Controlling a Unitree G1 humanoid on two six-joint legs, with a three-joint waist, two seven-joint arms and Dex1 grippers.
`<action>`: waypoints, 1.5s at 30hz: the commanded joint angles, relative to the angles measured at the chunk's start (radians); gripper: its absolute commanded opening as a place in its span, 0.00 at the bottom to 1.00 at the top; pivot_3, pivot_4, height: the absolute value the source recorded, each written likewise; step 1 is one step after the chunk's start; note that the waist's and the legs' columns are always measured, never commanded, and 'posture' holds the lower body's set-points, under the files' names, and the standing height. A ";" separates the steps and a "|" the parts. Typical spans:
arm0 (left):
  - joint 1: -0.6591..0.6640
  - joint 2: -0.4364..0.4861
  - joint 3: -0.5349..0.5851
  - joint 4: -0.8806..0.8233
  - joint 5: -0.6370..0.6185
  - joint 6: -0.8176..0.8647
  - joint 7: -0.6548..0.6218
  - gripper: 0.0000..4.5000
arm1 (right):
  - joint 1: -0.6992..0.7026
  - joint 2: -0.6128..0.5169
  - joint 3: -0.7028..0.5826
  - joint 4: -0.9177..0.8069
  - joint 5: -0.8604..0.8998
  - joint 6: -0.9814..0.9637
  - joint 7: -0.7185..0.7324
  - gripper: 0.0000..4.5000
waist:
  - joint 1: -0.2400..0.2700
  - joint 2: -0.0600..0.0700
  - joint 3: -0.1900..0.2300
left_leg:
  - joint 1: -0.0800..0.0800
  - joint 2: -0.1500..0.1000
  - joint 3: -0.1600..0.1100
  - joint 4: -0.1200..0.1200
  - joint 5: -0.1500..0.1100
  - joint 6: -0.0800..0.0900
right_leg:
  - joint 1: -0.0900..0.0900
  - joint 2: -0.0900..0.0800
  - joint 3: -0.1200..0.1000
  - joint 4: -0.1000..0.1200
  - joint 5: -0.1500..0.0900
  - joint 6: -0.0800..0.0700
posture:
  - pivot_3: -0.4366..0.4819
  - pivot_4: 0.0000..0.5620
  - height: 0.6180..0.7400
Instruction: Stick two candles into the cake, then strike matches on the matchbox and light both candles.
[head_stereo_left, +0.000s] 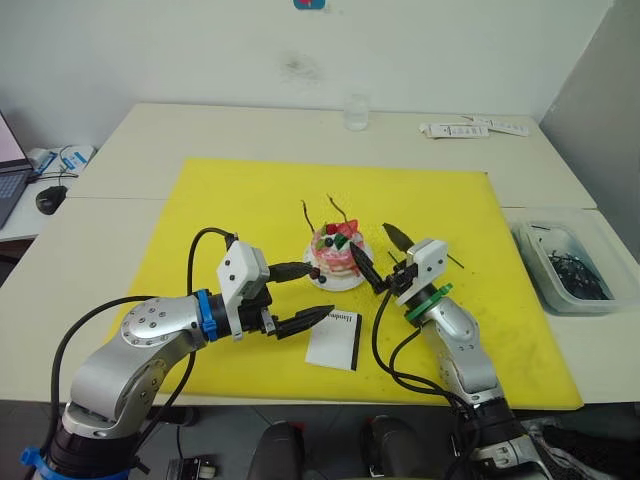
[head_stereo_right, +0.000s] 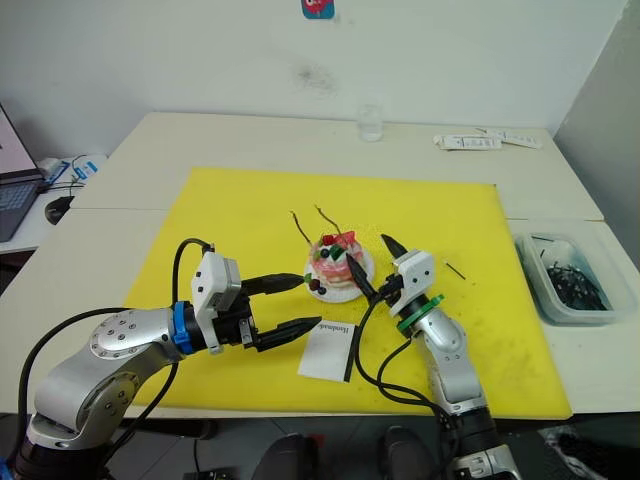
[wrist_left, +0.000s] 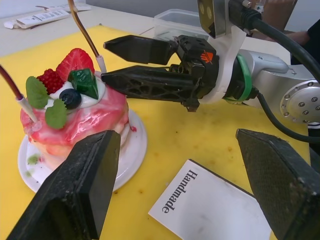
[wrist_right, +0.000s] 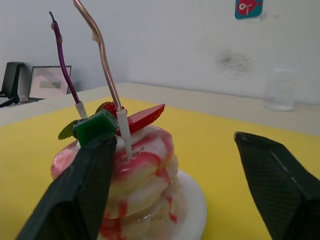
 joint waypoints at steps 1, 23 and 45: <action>-0.006 -0.006 -0.004 -0.015 0.009 -0.026 -0.002 0.91 | 0.002 -0.015 0.005 -0.070 -0.001 -0.009 0.010 0.95 | 0.000 0.000 0.000 | 0.000 0.000 0.000 0.000 0.000 0.000 | 0.000 0.000 0.000 0.000 0.000 0.000 | 0.48 0.27 1.00; 0.046 0.012 0.040 0.002 0.035 -0.063 -0.007 0.91 | 0.080 -0.275 -0.026 -0.325 0.070 0.288 0.137 0.95 | 0.002 0.000 0.000 | 0.000 0.000 0.000 0.000 0.000 0.000 | 0.000 0.000 0.000 0.000 0.000 0.000 | 0.48 0.27 1.00; 0.047 0.002 0.041 0.015 0.060 -0.083 0.012 0.91 | 0.025 -0.274 0.080 -0.365 -0.015 0.686 0.059 0.00 | 0.001 0.000 0.000 | 0.000 0.000 0.001 0.000 0.000 0.000 | 0.000 0.000 0.000 -0.001 0.000 0.000 | 0.48 0.27 1.00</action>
